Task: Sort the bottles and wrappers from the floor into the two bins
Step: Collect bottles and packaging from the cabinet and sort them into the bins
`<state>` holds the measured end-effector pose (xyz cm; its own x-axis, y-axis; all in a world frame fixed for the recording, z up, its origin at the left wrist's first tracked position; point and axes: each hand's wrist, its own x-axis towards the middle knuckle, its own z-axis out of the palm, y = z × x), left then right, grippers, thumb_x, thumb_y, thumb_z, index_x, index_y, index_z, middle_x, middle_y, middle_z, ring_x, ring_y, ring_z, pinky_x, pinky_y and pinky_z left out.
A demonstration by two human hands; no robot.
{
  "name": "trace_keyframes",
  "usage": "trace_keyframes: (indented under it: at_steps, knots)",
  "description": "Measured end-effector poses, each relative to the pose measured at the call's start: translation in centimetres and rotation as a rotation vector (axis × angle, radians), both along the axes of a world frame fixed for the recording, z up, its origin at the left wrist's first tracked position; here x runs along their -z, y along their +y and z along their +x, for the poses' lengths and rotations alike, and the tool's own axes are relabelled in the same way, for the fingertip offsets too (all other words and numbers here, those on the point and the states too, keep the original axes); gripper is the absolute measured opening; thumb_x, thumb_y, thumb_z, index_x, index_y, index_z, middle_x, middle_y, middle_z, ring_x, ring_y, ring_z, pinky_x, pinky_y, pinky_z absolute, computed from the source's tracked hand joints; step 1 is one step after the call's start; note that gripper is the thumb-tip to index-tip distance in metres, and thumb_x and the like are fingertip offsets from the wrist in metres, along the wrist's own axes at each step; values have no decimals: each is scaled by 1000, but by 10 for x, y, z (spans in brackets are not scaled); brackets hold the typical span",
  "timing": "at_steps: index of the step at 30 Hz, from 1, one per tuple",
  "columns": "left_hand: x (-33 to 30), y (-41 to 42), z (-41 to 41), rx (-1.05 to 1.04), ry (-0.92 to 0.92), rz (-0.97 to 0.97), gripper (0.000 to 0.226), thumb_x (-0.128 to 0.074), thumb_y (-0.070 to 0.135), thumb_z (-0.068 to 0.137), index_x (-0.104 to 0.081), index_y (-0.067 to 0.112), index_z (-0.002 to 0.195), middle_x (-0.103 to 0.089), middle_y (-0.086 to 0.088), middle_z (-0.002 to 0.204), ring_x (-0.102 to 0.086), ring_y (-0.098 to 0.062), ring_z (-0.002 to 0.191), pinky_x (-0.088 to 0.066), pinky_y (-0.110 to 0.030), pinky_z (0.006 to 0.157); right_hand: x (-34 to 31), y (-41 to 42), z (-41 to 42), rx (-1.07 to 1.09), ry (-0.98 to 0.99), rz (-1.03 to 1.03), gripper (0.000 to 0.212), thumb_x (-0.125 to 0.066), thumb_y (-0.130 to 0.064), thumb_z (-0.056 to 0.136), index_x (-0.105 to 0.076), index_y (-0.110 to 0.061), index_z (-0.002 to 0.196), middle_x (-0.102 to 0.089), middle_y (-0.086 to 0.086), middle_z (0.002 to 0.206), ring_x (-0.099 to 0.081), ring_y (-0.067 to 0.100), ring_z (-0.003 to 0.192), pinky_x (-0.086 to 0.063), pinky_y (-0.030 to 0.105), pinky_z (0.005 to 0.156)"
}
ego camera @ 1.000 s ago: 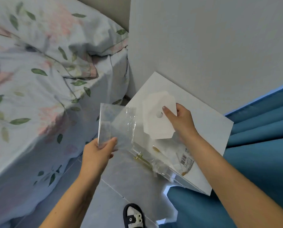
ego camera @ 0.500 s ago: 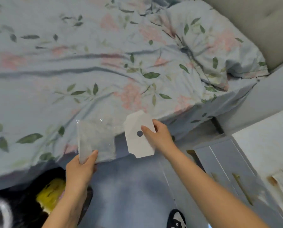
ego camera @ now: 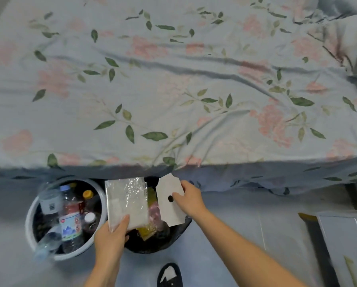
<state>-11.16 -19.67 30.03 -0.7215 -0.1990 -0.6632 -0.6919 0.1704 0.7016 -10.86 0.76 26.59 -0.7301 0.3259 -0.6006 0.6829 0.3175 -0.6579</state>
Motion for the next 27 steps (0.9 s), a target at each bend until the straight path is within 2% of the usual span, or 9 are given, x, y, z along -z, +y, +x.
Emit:
trace_keyframes:
  at_steps: [3, 5, 8, 10, 12, 16, 20, 24, 27]
  knots:
    - [7, -15, 3, -27, -16, 13, 17, -63, 10, 89, -61, 14, 105, -66, -8, 90, -61, -26, 83, -48, -33, 72, 16, -22, 0, -37, -80, -6, 25, -58, -16, 86, -59, -11, 110, -63, 4, 103, -52, 15, 87, -42, 27, 70]
    - [13, -22, 5, -35, -25, 6, 17, -63, 10, 89, -60, 14, 105, -65, -5, 85, -60, -24, 78, -48, -31, 67, 25, -29, 1, -54, -164, -2, 29, -60, -20, 85, -58, -14, 114, -63, 3, 103, -57, 18, 94, -48, 31, 80]
    - [19, -27, 5, -22, -44, 4, 19, -64, 12, 88, -62, 13, 108, -66, -7, 88, -60, -25, 81, -47, -32, 70, 30, -30, 5, -117, -268, 18, 30, -58, -24, 88, -60, -6, 113, -63, 9, 114, -58, 25, 108, -45, 30, 90]
    - [23, -29, 4, -19, -59, -3, 24, -64, 12, 88, -62, 9, 112, -66, -12, 96, -61, -28, 86, -46, -34, 73, 31, -28, 11, -138, -302, 20, 13, -55, -21, 89, -64, -12, 89, -63, 9, 102, -58, 24, 101, -46, 29, 88]
    - [24, -27, 4, -4, -77, -19, 27, -65, 13, 88, -62, 5, 114, -66, -14, 99, -61, -28, 86, -46, -35, 74, 34, -26, 18, -132, -307, 33, 23, -51, -17, 88, -52, -20, 65, -62, 7, 90, -58, 23, 90, -49, 30, 83]
    - [24, -20, 5, 74, -101, -64, 28, -67, 18, 87, -61, 7, 112, -67, -14, 108, -62, -25, 87, -50, -39, 84, 34, -16, 34, -119, -294, 12, 19, -47, -18, 89, -50, -19, 71, -66, 11, 100, -56, 23, 86, -41, 26, 72]
    - [18, -8, 10, 151, -180, -188, 72, -73, 30, 80, -42, 3, 139, -57, -14, 133, -55, -30, 120, -40, -47, 106, 33, 0, 52, -98, -276, 9, 20, -43, -18, 89, -50, -15, 71, -60, 9, 81, -50, 20, 76, -39, 26, 67]
    - [8, 10, 12, 246, -135, -277, 53, -71, 24, 83, -54, 3, 129, -62, -16, 125, -58, -30, 116, -42, -44, 103, 30, 23, 72, -89, -279, -13, 35, -44, -16, 90, -35, -17, 57, -40, -1, 59, -37, 14, 56, -32, 27, 53]
    - [-4, 38, 14, 396, -80, -334, 23, -69, 22, 84, -68, 12, 105, -69, -9, 103, -63, -26, 98, -48, -44, 93, 26, 46, 90, -50, -274, -33, 35, -45, -17, 90, -34, -17, 57, -42, 3, 62, -39, 19, 64, -32, 28, 60]
